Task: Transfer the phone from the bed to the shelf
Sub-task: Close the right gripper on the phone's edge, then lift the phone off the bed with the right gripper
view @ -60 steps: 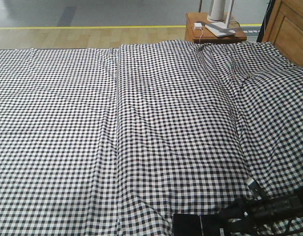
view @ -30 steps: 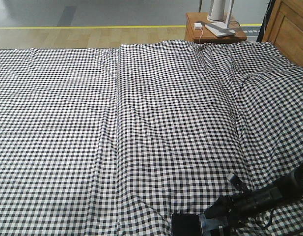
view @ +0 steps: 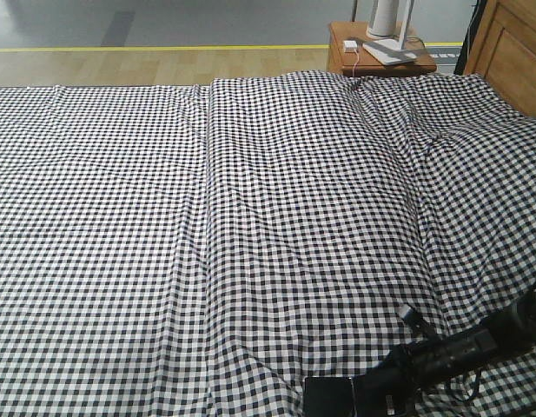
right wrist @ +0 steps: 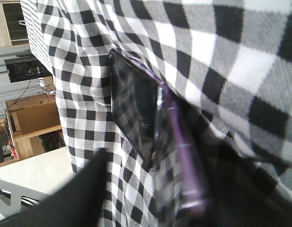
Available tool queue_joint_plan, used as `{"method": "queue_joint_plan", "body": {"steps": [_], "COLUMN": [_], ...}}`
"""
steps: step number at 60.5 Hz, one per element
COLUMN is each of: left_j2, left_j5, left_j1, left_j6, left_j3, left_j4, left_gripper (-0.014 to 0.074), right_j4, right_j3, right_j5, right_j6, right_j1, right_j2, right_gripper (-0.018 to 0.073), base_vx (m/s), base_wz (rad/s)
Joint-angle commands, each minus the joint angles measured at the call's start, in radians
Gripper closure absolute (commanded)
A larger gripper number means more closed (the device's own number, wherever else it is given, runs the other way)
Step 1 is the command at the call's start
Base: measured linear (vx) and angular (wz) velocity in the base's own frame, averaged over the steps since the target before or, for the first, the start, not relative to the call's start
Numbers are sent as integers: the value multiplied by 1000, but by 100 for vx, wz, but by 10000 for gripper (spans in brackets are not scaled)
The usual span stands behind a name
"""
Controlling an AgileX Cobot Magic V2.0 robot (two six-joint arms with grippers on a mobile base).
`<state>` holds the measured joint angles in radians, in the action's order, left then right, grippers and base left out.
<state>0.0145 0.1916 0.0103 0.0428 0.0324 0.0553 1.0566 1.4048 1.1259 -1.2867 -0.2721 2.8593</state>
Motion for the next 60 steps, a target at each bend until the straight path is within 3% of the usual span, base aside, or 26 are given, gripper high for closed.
{"method": "queue_joint_plan", "body": {"steps": [1,6,20,40,52,60], "left_j2": [10,10,10,10,10,10], "left_j5": [-73,-73,-73,-73,-73,-73], "left_j1": [2,2,2,2,2,2], "left_j6": [-4,-4,-4,-4,-4,-4], "left_j3": [-26,-26,-26,-26,-26,-26], "left_j4": [-5,-5,-5,-5,-5,-5], "left_gripper": [596,596,596,596,596,596], "right_j4": [21,20,17,-38,-31,-31], "right_j3": [6,6,1,-6,-153,-230], "right_j5": [118,128,165,166,166,166], "right_j6": [-10,-10,-9,94,9,6], "right_j1": [3,3,2,5,5,5], "right_j2": [-51,-51,-66,-255,-454,-582], "right_gripper": [438,575,567,566,561,561], "base_vx": [0,0,0,0,0,0], "base_wz": [0,0,0,0,0,0]}}
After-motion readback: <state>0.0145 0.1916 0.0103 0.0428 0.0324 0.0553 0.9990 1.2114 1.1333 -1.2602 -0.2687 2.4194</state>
